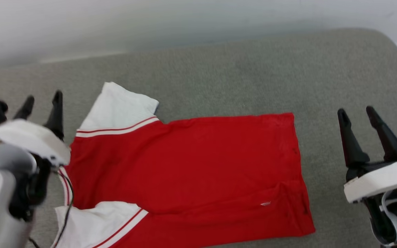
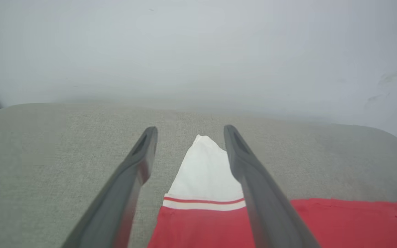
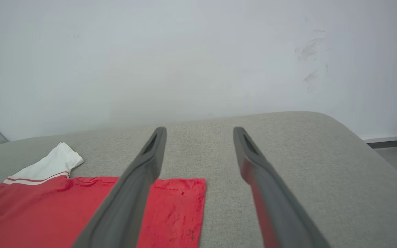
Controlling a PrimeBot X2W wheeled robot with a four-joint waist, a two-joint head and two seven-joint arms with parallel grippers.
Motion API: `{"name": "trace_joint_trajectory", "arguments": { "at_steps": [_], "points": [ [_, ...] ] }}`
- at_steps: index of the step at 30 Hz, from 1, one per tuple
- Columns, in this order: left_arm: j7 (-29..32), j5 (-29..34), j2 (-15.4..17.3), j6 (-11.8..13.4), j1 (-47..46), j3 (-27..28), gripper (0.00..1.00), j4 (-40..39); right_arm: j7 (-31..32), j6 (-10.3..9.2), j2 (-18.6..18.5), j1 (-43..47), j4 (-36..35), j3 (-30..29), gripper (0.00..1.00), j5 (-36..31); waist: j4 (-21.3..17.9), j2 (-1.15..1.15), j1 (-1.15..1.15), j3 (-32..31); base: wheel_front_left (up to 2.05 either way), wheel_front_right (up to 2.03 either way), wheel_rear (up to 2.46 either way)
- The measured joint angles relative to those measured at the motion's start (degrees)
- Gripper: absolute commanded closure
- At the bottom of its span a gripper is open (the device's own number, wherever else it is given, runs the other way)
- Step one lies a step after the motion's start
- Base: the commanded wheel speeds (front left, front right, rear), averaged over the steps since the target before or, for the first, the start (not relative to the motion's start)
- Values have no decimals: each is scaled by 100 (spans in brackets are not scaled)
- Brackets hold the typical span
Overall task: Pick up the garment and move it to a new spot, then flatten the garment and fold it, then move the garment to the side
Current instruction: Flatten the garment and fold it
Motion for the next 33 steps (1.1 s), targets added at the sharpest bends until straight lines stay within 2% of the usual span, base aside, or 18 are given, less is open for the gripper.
{"name": "trace_joint_trajectory", "arguments": {
  "at_steps": [7, 13, 15, 20, 26, 27, 28, 29, 33],
  "points": [
    [804, 41, 336, -470, -1720, -199, 0, 716, -144, 0, 54, -463, -225, 83, 0, 1, -274, 0, 1, 874, 0, 0, 0],
    [2359, -234, 762, -1034, -2819, -570, 0, 1316, -293, 0, 121, -669, -130, 163, 0, 56, -596, 0, 1, 1490, 0, 0, 0],
    [2892, -323, 896, -1125, -3042, -664, 0, 1484, -350, 0, 145, -695, -67, 201, 0, 98, -719, 0, 1, 1628, 0, 0, 0],
    [4011, -598, 1165, -1148, -3269, -784, 0, 1879, -498, 0, 218, -705, 122, 290, 0, 187, -992, 0, 1, 1886, 0, 0, 0],
    [4535, -894, 1226, -1020, -3238, -751, 0, 2086, -621, 0, 254, -706, 320, 322, 0, 280, -1171, 0, 0, 2064, 0, 0, 0],
    [4564, -965, 1227, -990, -3217, -722, 52, 2095, -635, 0, 255, -708, 338, 323, 0, 294, -1180, 0, 1, 2075, 0, 0, 0],
    [4576, -988, 1227, -977, -3203, -715, 82, 2083, -637, 0, 259, -712, 359, 323, 0, 302, -1185, 0, 1, 2082, 0, 0, 0],
    [4563, -991, 1227, -978, -3181, -709, 100, 2070, -636, 0, 261, -719, 381, 323, 0, 312, -1186, 0, 1, 2084, 0, 0, 0],
    [4340, -1026, 1138, -971, -3052, -667, 100, 2089, -558, 0, 224, -741, 455, 333, 0, 428, -1161, 0, 0, 2027, 0, 0, 0]
  ]
}}
